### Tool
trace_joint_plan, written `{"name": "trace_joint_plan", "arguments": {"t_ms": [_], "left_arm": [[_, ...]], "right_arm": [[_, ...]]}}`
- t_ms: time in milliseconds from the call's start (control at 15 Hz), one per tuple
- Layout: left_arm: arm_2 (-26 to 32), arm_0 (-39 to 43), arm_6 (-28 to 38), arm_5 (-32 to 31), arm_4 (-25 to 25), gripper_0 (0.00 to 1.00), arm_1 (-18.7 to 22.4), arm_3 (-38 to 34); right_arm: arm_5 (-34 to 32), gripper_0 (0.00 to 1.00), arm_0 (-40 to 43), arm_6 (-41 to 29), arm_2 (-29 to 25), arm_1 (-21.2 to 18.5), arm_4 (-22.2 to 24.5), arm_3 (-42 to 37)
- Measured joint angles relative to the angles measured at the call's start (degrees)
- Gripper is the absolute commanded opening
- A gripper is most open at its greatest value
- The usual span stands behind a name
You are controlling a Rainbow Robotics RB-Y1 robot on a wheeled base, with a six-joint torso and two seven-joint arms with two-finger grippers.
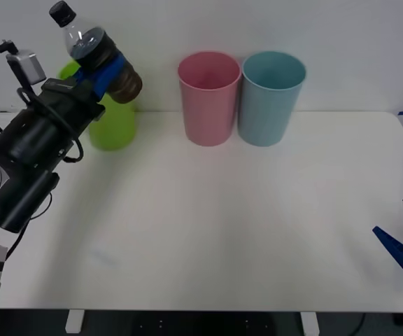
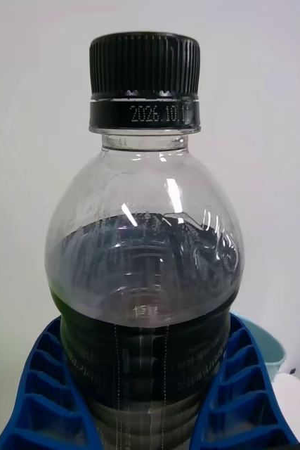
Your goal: Grasp the object on the table and drop it into the matching bin: aluminum can to the light blue bin, PET bottle to the pink bin.
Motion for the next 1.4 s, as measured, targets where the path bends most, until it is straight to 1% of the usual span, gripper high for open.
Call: {"name": "trace_joint_plan", "arguments": {"t_ms": [200, 533, 733, 1000, 1200, 1400], "left_arm": [[-1.2, -7.0, -0.6, 0.1, -2.1, 0.0, 0.0, 6.9], [-3.9, -19.9, -2.3, 1.3, -5.3, 0.01, -0.5, 21.7], [-4.3, -28.0, -3.9, 2.3, -8.3, 0.0, -2.4, 31.7], [-4.3, -36.9, -5.9, 5.8, -12.8, 0.01, -5.8, 42.6], [-4.3, -41.8, -6.8, 9.1, -15.2, 0.01, -8.1, 48.5], [-4.3, -43.6, -7.0, 12.6, -16.8, 0.01, -9.5, 50.0]], "right_arm": [[0.0, 1.0, 0.0, 0.0, 0.0, 0.0, 0.0, 0.0], [0.0, 1.0, 0.0, 0.0, 0.0, 0.0, 0.0, 0.0], [0.0, 1.0, 0.0, 0.0, 0.0, 0.0, 0.0, 0.0], [0.0, 1.0, 0.0, 0.0, 0.0, 0.0, 0.0, 0.0], [0.0, 1.0, 0.0, 0.0, 0.0, 0.0, 0.0, 0.0], [0.0, 1.0, 0.0, 0.0, 0.0, 0.0, 0.0, 0.0]]}}
